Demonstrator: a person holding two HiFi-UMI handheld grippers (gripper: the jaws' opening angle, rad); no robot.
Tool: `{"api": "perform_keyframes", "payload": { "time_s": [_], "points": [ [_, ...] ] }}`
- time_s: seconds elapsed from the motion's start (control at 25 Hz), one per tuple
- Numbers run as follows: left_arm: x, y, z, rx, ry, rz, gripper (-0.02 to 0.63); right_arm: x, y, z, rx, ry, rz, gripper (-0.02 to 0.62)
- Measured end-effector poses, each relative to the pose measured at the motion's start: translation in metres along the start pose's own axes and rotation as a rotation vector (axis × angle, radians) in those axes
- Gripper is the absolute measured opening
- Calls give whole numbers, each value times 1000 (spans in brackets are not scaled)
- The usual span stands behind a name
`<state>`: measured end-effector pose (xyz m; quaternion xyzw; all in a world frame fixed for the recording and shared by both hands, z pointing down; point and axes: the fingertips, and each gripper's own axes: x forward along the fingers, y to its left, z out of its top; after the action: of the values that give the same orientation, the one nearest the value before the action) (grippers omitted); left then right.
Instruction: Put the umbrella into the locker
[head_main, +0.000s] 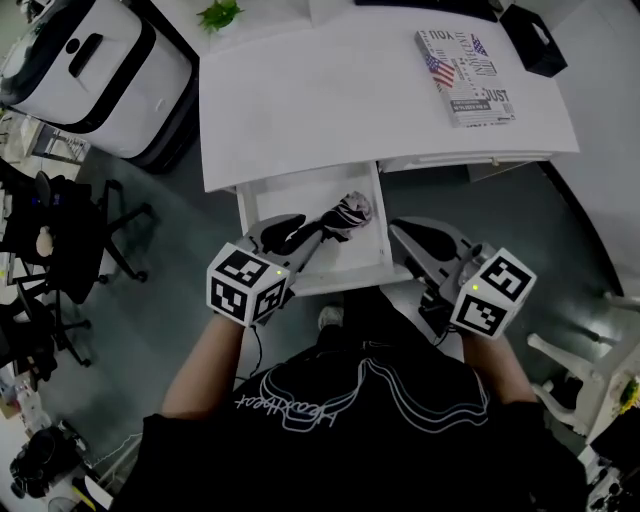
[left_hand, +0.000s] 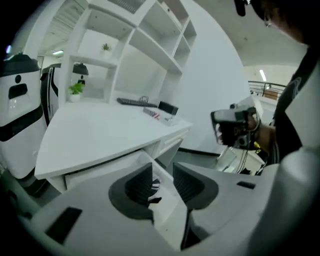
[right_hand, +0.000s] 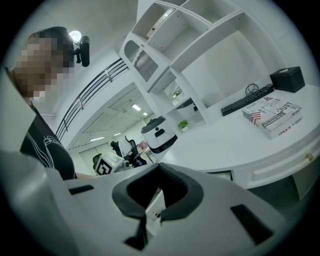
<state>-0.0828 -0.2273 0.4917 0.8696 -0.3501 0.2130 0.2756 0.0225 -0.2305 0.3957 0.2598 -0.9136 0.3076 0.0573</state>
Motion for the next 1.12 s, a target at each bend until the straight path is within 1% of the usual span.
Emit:
{"api": "perform_keyframes", "payload": {
  "time_s": [0.08,0.16,0.24,0.36,0.44,0.6,0.68,0.88,1.12],
  "points": [
    [-31,-26,21,-27,-107,-58,93,-1,16,2,-14,-20,17,3],
    [-62,-48,41,-64,-210,-107,62,-2,33,4,-31,-44,33,3],
    [-92,-63,58,-84,-293,-119,20,-6,50,7,-53,-68,48,3],
    [-129,-79,76,-104,-406,-135,6,-14,73,11,-92,-103,63,3],
    [-148,-90,83,-97,-456,-153,6,-21,87,14,-118,-132,60,3],
    [-174,-109,83,7,-480,-124,6,-35,117,18,-161,-188,66,3],
    [-183,-119,80,35,-478,-123,6,-39,130,16,-183,-197,67,3],
    [-191,-132,71,36,-470,-136,6,-47,150,10,-203,-214,67,3],
    [-195,-134,62,21,-465,-145,6,-48,157,4,-196,-213,65,3]
  ]
}}
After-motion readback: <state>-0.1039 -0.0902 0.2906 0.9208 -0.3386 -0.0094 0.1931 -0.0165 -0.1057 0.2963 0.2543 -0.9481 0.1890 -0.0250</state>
